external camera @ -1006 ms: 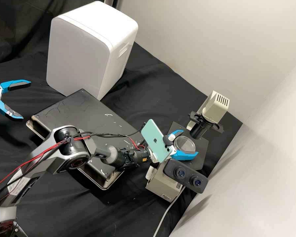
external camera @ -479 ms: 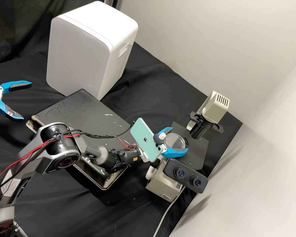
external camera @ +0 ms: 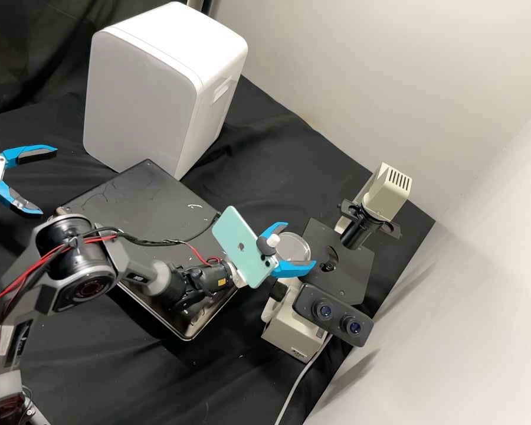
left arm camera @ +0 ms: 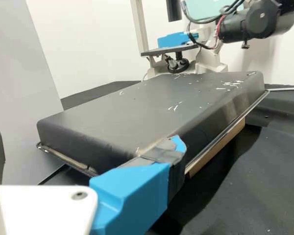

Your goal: Place the petri dish on the bench

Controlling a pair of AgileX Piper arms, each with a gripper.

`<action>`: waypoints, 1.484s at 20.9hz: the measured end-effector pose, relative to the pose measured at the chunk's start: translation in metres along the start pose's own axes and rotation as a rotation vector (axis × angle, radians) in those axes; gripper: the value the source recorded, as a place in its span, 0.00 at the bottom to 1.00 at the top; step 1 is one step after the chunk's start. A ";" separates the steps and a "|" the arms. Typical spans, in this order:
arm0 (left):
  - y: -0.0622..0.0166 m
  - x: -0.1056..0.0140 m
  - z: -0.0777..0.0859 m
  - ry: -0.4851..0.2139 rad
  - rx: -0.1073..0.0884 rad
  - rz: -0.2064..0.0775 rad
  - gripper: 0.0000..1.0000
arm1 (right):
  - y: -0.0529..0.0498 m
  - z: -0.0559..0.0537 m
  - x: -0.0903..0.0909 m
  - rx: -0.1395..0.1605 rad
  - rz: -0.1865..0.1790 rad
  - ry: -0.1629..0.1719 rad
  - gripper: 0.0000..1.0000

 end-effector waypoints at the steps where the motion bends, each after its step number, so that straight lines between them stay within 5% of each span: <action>1: 0.0000 0.000 0.000 0.000 0.000 0.000 1.00 | 0.001 -0.002 -0.006 0.007 0.001 0.011 0.00; 8: 0.0000 0.000 0.000 0.000 0.000 0.000 1.00 | -0.005 -0.023 -0.053 0.061 -0.047 0.086 0.00; 14: -0.0013 0.000 0.000 0.000 -0.002 -0.007 1.00 | -0.023 -0.048 -0.085 0.065 -0.087 0.217 0.00; 19: -0.0014 0.000 0.000 0.000 -0.002 -0.008 1.00 | -0.052 -0.068 -0.109 0.015 -0.172 0.319 0.00; 24: -0.0014 0.000 0.000 0.000 -0.002 -0.008 1.00 | -0.074 -0.072 -0.126 -0.007 -0.225 0.341 0.00; 31: -0.0014 0.000 0.000 0.000 -0.002 -0.008 1.00 | -0.091 -0.054 -0.126 0.001 -0.250 0.277 0.00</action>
